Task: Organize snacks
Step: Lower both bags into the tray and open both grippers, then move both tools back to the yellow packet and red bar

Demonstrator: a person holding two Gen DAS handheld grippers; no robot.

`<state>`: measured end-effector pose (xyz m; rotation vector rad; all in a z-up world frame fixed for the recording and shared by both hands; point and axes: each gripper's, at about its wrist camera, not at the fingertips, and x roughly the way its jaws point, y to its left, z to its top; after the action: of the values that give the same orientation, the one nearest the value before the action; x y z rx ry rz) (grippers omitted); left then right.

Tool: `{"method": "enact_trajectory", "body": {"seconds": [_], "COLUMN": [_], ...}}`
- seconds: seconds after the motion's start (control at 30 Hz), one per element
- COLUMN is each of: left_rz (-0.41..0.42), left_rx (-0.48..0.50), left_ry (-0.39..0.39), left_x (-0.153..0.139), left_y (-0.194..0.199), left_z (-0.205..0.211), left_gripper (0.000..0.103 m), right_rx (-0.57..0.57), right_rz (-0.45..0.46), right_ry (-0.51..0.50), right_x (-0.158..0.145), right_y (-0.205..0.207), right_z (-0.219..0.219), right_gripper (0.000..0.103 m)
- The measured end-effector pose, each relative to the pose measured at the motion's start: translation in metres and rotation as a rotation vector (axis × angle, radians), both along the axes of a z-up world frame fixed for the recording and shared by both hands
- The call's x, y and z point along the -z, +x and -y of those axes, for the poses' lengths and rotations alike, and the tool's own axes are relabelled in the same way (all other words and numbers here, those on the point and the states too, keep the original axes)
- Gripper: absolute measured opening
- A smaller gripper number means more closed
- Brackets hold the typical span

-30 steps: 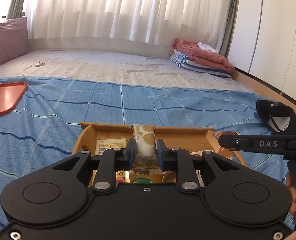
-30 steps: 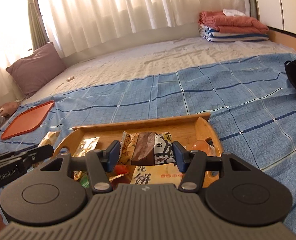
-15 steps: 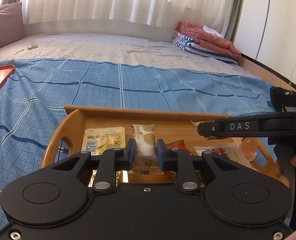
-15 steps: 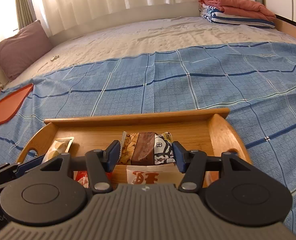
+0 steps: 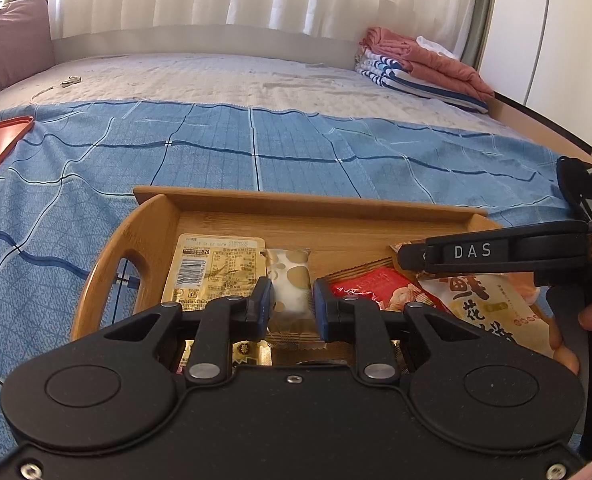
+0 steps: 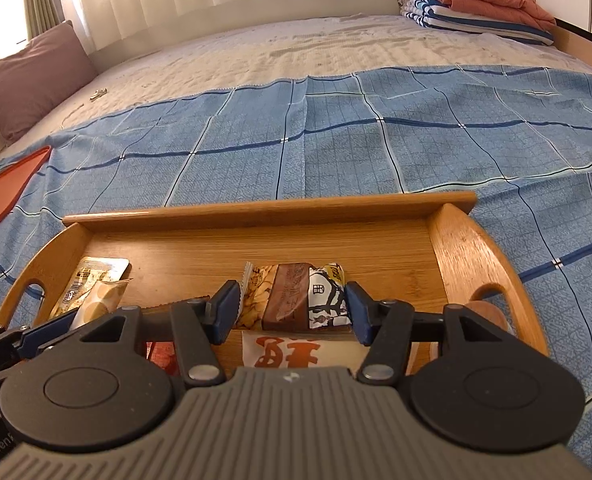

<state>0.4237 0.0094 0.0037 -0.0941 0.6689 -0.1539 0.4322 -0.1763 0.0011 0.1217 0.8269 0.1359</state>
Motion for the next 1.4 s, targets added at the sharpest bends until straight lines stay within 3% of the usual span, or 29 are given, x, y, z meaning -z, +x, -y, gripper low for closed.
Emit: {"method": "enact_trajectory", "body": {"seconds": [0.13,0.23,0.3,0.37,0.43,0.6,0.7,1.17,1.4], "left_rz": [-0.005,-0.002,0.01,0.029,0.039,0.064,0.066,0.155,0.173], "left_rx": [-0.004,0.002,0.002,-0.005,0.002,-0.006,0.026,0.153,0.201], "left_ry": [0.008,0.007,0.004,0.019,0.038,0.017,-0.008,0.136,0.168], "left_x": [0.001,0.0,-0.003,-0.008,-0.014,-0.036,-0.046,-0.1,-0.128], "left_y": [0.001,0.0,-0.004,-0.01,-0.015,-0.038,-0.061,-0.185,-0.229], "left_z": [0.001,0.001,0.001,0.002,0.003,0.0,-0.001,0.014,0.025], "left_gripper": [0.022,0.024,0.044,0.055,0.059,0.083,0.085,0.092,0.095], "right_rx": [0.0,0.003,0.003,0.007,0.008,0.011,0.014,-0.075,-0.11], "right_rz": [0.0,0.022,0.032,0.039,0.045,0.086,0.125,0.234,0.264], "right_ry": [0.0,0.013,0.037,0.045,0.049,0.051,0.08,0.075,0.05], "right_x": [-0.001,-0.004,-0.007,-0.011,-0.016,-0.038,-0.053,-0.099,-0.118], "right_y": [0.0,-0.004,-0.007,-0.01,-0.014,-0.034,-0.056,-0.185,-0.229], "right_z": [0.0,0.002,0.004,0.006,0.008,0.014,0.021,0.045,0.046], "right_gripper": [0.062,0.076,0.078,0.08,0.081,0.09,0.093,0.095,0.097]}}
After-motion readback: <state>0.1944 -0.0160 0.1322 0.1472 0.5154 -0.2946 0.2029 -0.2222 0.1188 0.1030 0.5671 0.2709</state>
